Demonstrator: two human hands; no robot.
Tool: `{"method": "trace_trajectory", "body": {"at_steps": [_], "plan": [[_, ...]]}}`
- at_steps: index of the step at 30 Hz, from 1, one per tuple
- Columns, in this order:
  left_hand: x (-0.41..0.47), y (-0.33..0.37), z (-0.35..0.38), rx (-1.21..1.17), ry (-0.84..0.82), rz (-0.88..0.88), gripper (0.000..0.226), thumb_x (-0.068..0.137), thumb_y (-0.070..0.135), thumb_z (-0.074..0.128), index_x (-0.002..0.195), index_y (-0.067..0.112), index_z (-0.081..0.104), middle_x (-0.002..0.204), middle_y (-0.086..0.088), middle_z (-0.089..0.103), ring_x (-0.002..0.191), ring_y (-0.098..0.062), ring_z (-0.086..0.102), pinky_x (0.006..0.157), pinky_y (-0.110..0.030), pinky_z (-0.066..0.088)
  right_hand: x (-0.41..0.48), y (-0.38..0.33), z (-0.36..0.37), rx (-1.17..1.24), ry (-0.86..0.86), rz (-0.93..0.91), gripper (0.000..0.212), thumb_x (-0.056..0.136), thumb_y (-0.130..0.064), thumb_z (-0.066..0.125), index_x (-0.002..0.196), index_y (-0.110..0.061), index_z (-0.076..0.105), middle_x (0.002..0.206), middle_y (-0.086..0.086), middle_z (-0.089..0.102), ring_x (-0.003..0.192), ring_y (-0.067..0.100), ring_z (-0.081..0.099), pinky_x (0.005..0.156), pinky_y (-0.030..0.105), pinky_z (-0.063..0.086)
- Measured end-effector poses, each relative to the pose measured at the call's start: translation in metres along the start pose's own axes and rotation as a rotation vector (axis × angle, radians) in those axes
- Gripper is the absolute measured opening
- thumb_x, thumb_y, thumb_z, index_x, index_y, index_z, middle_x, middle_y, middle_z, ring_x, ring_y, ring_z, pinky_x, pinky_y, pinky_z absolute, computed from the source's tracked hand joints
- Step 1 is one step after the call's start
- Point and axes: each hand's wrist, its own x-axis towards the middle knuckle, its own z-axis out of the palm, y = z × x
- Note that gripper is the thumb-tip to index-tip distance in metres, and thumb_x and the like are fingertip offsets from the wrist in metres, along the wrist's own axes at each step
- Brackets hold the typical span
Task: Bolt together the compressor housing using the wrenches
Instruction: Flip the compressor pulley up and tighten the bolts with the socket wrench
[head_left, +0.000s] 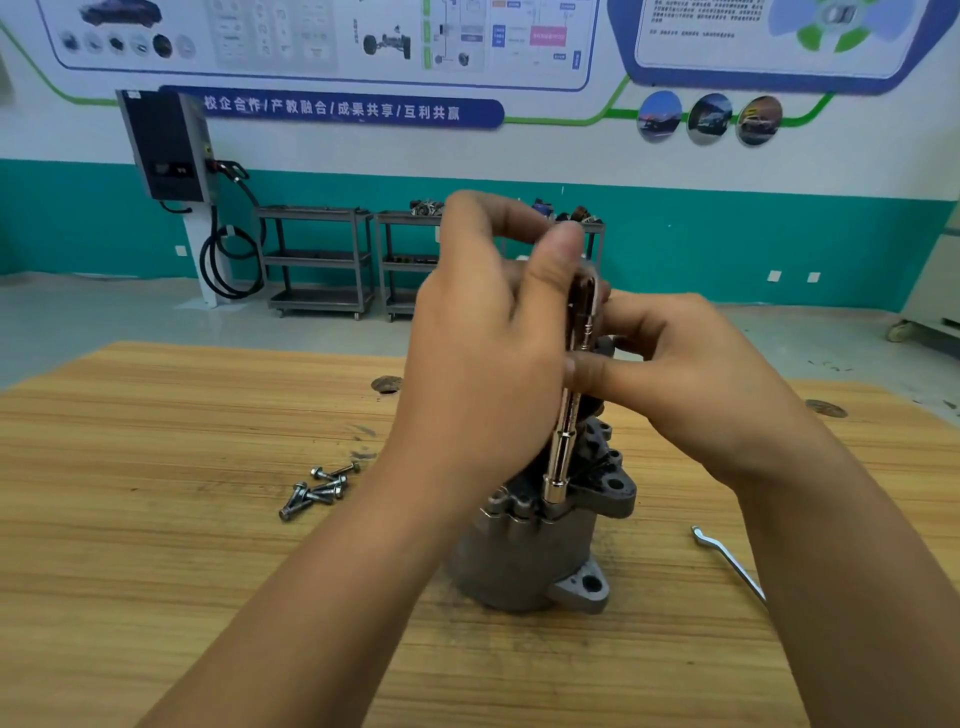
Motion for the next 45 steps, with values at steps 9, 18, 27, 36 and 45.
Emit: {"method": "trace_trajectory", "body": {"at_steps": [9, 18, 27, 36, 45], "plan": [[0.014, -0.01, 0.003, -0.306, 0.015, -0.367, 0.018, 0.099, 0.031, 0.041, 0.089, 0.019, 0.051, 0.076, -0.009, 0.06, 0.073, -0.027, 0.061, 0.076, -0.046, 0.055, -0.001, 0.003, -0.001, -0.029, -0.058, -0.034, 0.037, 0.071, -0.029, 0.072, 0.105, -0.014, 0.07, 0.102, 0.003, 0.07, 0.101, 0.011, 0.063, 0.092, 0.028, 0.047], [0.013, -0.001, -0.003, -0.247, -0.071, -0.317, 0.026, 0.098, 0.03, 0.044, 0.082, 0.017, 0.059, 0.059, -0.008, 0.06, 0.05, -0.016, 0.055, 0.052, -0.025, 0.048, -0.003, -0.005, 0.007, -0.091, -0.061, -0.079, 0.022, 0.068, -0.038, 0.071, 0.081, -0.021, 0.07, 0.083, -0.004, 0.068, 0.083, 0.007, 0.062, 0.078, 0.028, 0.046], [-0.043, -0.011, 0.019, 0.145, 0.117, 0.061, 0.069, 0.08, 0.061, 0.054, 0.138, 0.03, 0.034, 0.132, 0.013, 0.046, 0.124, -0.003, 0.045, 0.102, -0.032, 0.04, 0.0, 0.002, 0.006, 0.122, 0.009, -0.079, 0.006, 0.074, -0.025, 0.067, 0.07, -0.027, 0.071, 0.066, -0.011, 0.064, 0.064, 0.002, 0.059, 0.061, 0.017, 0.044], [-0.089, -0.054, -0.004, 0.243, -0.038, -0.609, 0.134, 0.021, 0.076, 0.068, 0.13, 0.065, -0.009, 0.147, 0.022, 0.01, 0.094, 0.022, 0.019, 0.1, -0.021, 0.02, -0.001, -0.003, -0.005, 0.093, 0.196, -0.05, 0.019, 0.077, -0.036, 0.06, 0.076, -0.019, 0.07, 0.081, 0.007, 0.069, 0.083, 0.02, 0.065, 0.08, 0.031, 0.051], [-0.094, -0.086, -0.017, 0.192, -0.103, -0.587, 0.137, 0.023, 0.062, 0.084, 0.132, 0.065, 0.002, 0.147, 0.018, 0.029, 0.133, -0.008, 0.037, 0.111, -0.042, 0.033, -0.002, -0.002, -0.007, 0.078, 0.214, -0.04, 0.024, 0.078, -0.036, 0.06, 0.077, -0.014, 0.069, 0.085, 0.019, 0.064, 0.088, 0.031, 0.06, 0.084, 0.044, 0.049]]}}
